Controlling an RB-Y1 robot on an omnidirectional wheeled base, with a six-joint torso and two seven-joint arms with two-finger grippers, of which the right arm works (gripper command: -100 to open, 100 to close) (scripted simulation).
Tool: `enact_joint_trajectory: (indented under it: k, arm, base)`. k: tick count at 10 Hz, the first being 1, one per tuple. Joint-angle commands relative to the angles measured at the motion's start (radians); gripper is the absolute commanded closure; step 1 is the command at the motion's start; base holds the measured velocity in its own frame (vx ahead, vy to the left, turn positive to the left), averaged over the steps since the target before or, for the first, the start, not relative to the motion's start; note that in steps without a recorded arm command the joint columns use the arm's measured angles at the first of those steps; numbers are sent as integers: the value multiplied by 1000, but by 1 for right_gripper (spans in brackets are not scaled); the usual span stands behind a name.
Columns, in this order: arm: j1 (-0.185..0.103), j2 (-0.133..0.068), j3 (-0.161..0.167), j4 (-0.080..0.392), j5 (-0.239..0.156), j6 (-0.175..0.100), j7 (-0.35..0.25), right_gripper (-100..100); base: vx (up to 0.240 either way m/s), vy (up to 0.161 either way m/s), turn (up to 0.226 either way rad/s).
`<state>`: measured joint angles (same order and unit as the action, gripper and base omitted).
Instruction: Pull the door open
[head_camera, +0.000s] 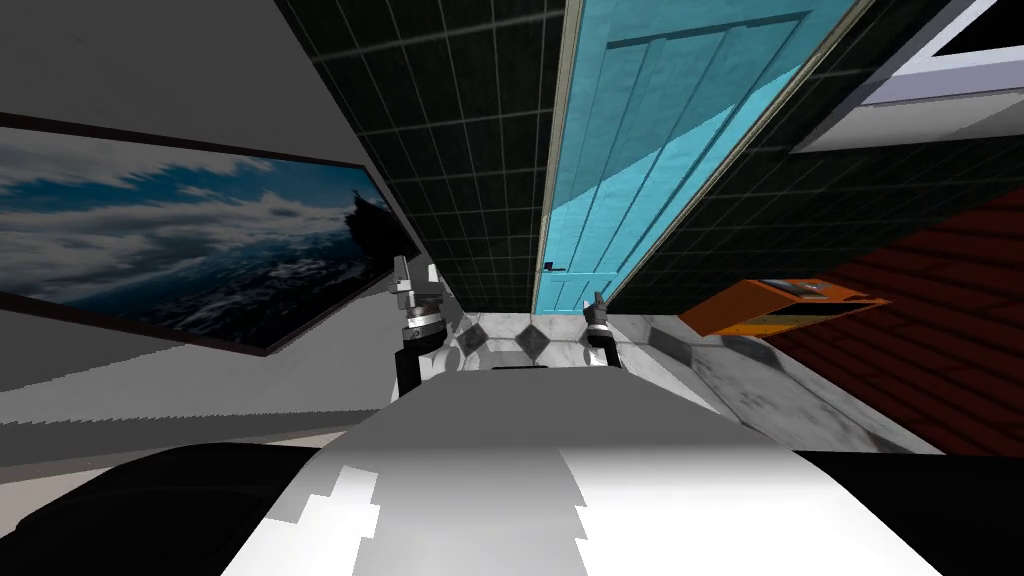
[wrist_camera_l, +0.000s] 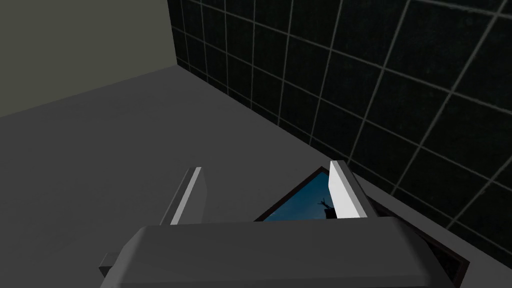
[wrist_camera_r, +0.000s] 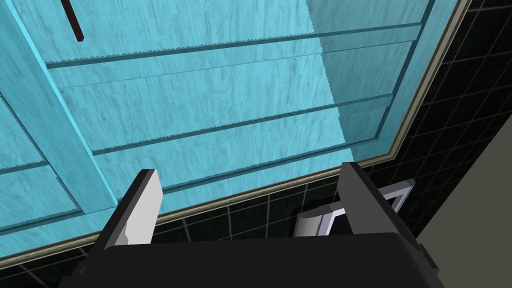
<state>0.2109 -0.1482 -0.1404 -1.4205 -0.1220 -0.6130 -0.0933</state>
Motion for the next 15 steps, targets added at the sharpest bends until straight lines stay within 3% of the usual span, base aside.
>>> enact_joint_trajectory:
  k: [1,4,7,8,15]
  arm:
    - [-16,-7,-13,50,-5,-18,0,-100]
    - [-26,-11,-21,94,-9,-27,0,-100]
    - [-54,-24,-44,186,-18,-54,1,-100]
    - [-54,-24,-44,195,-18,-54,1,-100]
    - [-116,-49,-94,411,-40,-112,1,-100]
  base:
    - [105,-17,210]
    - [61,-12,76]
    - [77,-15,155]
    - [70,-21,67]
    - [91,-30,162]
